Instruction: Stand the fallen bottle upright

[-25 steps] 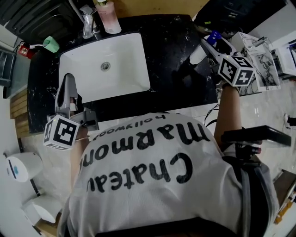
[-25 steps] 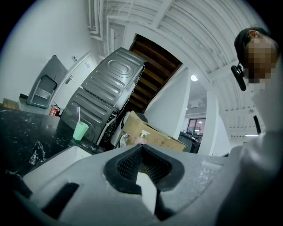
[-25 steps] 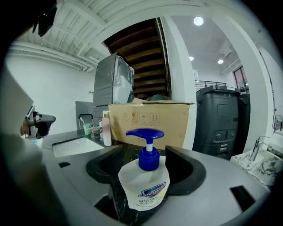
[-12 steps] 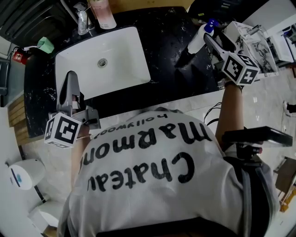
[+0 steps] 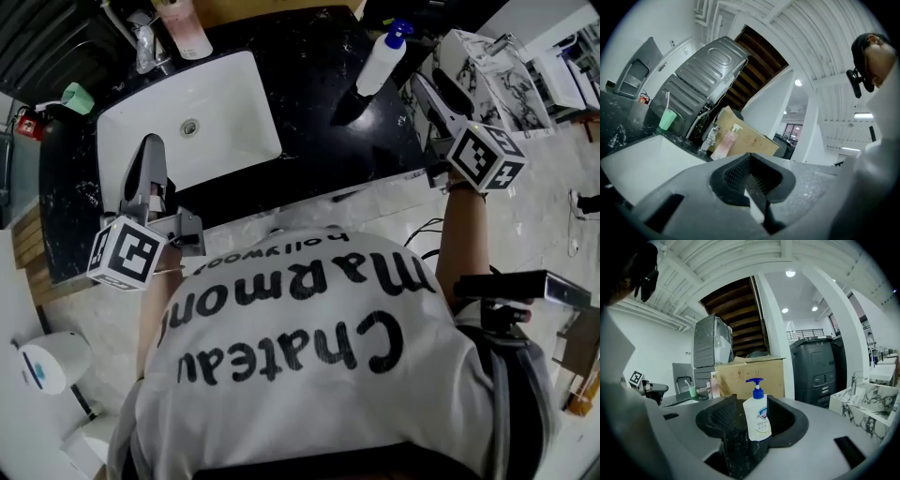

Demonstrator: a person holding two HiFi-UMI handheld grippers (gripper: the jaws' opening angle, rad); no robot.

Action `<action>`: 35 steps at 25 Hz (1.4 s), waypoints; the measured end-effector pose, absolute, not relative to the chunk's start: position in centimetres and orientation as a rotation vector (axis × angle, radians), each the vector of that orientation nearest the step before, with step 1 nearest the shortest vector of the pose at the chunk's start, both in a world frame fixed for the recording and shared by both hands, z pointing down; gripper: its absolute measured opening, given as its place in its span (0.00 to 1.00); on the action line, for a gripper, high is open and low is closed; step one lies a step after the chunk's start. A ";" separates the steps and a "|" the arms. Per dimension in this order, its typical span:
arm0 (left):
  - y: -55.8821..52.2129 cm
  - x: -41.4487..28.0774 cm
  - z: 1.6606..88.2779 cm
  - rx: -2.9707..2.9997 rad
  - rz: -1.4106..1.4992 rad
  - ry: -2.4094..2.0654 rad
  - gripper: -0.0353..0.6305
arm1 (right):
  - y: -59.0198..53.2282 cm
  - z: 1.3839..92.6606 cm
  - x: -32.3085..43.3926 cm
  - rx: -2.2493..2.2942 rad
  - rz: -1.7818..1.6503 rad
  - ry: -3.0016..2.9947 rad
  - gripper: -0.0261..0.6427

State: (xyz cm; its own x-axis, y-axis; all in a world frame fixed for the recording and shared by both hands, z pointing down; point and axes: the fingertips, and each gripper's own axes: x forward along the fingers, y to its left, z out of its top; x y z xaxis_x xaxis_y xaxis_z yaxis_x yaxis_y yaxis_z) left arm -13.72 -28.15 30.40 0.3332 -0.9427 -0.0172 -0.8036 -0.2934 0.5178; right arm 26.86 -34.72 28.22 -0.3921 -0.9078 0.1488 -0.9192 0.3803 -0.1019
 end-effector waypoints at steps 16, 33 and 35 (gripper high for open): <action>-22.4 2.0 28.3 2.289 -0.434 -1.445 0.07 | -22.8 26.9 44.1 2.030 0.387 -2.526 0.08; -10.7 9.4 30.0 2.317 -0.389 -1.433 0.07 | -12.2 30.0 48.2 1.915 0.369 -2.527 0.08; -10.1 9.2 30.5 2.304 -0.389 -1.447 0.07 | -12.0 30.4 48.1 1.900 0.363 -2.523 0.08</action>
